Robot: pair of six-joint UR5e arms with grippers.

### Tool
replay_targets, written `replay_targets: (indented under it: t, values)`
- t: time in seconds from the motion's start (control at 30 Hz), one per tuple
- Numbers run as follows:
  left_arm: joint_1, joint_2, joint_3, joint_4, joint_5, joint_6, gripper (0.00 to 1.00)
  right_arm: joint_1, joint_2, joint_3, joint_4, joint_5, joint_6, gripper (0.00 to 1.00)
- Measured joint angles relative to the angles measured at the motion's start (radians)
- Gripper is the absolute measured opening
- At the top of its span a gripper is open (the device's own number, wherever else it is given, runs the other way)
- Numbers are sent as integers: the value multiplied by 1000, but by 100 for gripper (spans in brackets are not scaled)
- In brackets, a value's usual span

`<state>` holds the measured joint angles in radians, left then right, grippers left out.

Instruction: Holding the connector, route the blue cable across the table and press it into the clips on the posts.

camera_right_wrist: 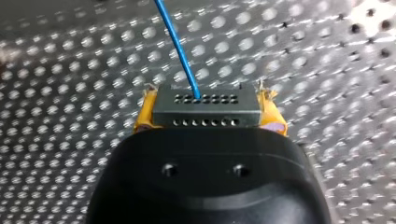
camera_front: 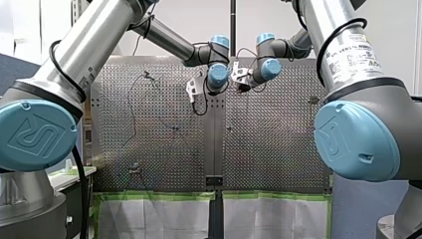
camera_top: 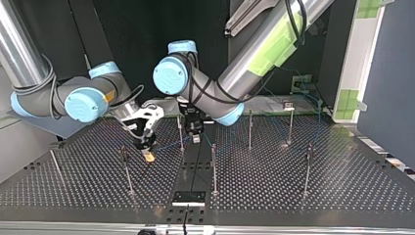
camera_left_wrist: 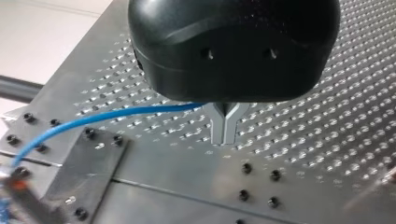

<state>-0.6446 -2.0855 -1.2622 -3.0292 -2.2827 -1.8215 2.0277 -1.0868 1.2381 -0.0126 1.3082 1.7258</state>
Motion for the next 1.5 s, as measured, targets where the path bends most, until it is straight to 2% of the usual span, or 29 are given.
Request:
replay_targets:
  t: [0.13, 0.33, 0.53, 0.7, 0.87, 1.07, 1.27, 1.5]
  values:
    - [-5, 0, -35, 35, 17, 3, 0, 0, 1, 35, -8, 2, 2, 0]
    - [-10, 0, -87, 88, 53, 19, 0, -2, 4, 79, -14, 12, -6, 0]
    - [-7, 0, -140, 140, 93, 32, 0, -17, 6, 129, -55, 24, -18, 0]
    - [-4, -1, -183, 184, 117, 36, 0, -27, 8, 175, -75, 25, -38, 0]
    - [-2, -2, -237, 238, 149, 36, 0, -33, 10, 221, -84, 30, -71, 0]
    - [0, -4, -300, 282, 181, 36, 0, -34, 12, 279, -117, 29, -89, 0]
    - [0, -4, -355, 287, 199, 36, 0, -34, 13, 335, -157, 28, -88, 0]
    - [8, -29, -391, 312, 232, 30, 0, -41, 36, 347, -183, 27, -78, 0]
